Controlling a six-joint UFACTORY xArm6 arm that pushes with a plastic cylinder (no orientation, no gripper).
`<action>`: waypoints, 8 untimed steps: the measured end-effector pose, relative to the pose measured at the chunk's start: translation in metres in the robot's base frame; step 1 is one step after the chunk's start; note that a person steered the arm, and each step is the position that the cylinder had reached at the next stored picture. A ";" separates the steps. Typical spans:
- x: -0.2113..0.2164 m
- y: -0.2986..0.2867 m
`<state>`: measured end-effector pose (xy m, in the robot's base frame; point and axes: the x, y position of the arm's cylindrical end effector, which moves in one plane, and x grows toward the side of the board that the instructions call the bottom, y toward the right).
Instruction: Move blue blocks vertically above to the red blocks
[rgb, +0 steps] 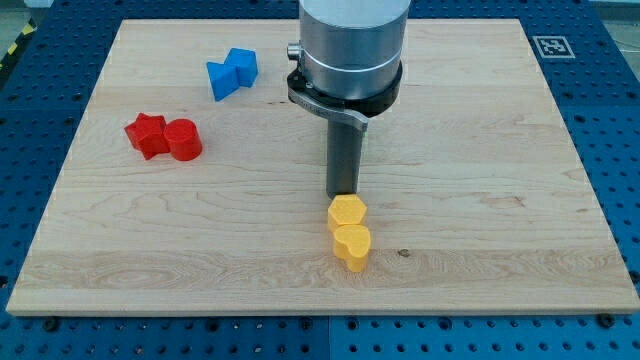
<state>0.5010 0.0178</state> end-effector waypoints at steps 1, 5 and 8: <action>0.000 -0.012; -0.123 -0.053; -0.132 -0.099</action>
<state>0.3689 -0.0814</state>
